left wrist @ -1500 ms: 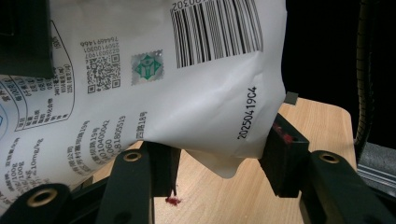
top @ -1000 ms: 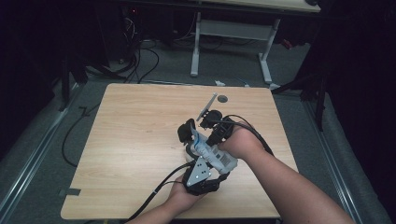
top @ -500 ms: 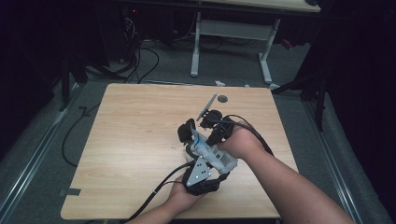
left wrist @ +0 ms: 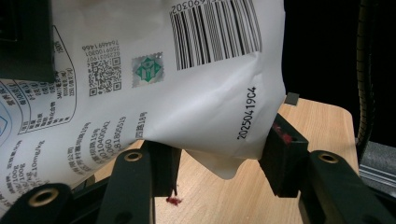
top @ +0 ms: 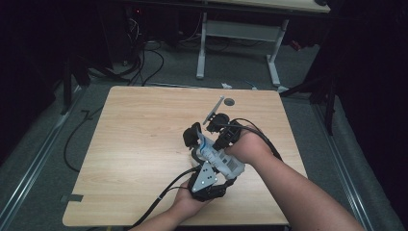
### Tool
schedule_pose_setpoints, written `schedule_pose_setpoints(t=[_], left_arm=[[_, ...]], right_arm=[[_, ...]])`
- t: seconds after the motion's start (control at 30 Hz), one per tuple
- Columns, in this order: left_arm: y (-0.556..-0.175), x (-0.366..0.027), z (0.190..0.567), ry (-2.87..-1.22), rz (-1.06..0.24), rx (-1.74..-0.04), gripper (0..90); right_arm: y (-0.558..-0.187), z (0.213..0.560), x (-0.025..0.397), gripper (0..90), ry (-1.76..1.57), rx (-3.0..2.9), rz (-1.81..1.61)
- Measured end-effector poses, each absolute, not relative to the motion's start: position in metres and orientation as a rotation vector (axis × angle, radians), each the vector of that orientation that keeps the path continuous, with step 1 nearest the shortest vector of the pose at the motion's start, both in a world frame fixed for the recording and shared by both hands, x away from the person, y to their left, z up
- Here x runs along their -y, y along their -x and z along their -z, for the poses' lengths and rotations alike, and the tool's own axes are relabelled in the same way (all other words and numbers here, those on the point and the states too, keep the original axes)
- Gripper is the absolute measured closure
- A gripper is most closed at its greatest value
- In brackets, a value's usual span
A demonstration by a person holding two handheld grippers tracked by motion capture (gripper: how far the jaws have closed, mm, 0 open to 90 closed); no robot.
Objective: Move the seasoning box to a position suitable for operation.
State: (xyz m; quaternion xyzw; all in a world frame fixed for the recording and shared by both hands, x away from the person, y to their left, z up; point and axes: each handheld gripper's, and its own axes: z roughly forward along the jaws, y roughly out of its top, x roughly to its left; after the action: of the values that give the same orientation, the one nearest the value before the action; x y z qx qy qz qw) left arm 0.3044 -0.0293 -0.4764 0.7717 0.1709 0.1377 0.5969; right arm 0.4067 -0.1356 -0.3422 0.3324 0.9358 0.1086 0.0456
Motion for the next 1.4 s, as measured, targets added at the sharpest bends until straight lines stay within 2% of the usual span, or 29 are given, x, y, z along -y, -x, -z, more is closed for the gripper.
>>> schedule_pose_setpoints(t=[1.4], left_arm=[[-0.3064, 0.0279, 0.4752, -1.786, -0.317, -0.405, 53.3]], right_arm=[[-0.4113, 0.3468, 0.1322, 89.2, -1.015, -2.858, -0.324]])
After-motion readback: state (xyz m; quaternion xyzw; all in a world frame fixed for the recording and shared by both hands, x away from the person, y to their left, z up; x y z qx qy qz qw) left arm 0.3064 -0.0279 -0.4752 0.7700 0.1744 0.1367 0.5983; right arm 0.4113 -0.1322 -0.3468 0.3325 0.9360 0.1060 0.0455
